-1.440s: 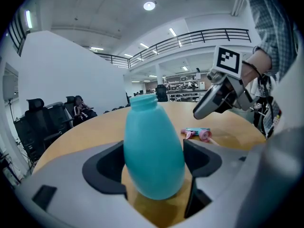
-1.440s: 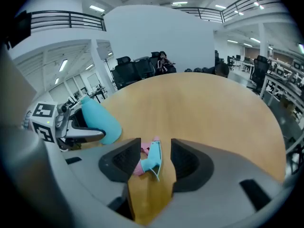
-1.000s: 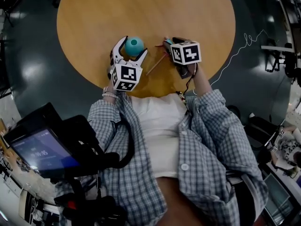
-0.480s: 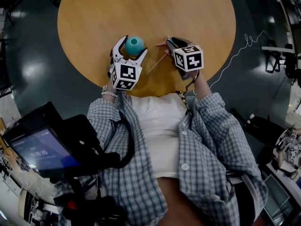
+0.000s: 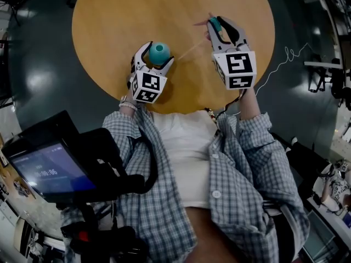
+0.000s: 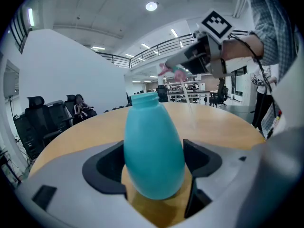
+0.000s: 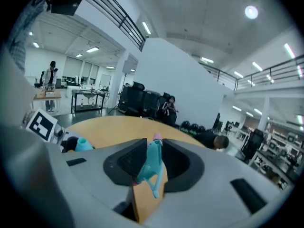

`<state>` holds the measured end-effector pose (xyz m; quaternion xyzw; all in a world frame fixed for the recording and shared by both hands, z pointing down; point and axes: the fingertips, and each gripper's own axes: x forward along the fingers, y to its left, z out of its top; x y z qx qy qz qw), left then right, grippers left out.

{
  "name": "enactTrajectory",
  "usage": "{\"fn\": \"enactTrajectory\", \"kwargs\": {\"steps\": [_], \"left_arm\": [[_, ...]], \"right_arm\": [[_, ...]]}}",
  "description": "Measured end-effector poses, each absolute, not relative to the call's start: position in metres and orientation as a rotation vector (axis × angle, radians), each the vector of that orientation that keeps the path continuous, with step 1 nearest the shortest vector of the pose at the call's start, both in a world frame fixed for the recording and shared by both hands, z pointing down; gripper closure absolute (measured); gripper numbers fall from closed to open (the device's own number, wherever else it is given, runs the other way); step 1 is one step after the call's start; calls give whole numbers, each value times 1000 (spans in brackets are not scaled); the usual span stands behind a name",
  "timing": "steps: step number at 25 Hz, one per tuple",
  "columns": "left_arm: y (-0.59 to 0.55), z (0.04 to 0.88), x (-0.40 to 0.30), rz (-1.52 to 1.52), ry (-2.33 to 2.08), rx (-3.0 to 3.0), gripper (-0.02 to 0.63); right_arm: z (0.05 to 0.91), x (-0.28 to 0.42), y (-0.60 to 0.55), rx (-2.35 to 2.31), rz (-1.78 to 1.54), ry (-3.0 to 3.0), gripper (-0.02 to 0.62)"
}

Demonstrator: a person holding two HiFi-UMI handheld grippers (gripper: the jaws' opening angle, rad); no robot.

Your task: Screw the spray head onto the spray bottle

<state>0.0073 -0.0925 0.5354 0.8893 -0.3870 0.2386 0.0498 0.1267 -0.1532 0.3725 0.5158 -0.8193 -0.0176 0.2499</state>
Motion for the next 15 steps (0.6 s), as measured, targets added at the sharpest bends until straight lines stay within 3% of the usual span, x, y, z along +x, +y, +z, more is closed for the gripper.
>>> {"fn": "enactTrajectory", "kwargs": {"steps": [8,15], "left_arm": [[-98,537,11,733,-1170,2709,215],[-100,538,15,732,-1168,2707,215]], "right_arm": [[243,78,-158,1399,-473,-2365,502],[262,29,-148,1210,-577,-2362,502]]}}
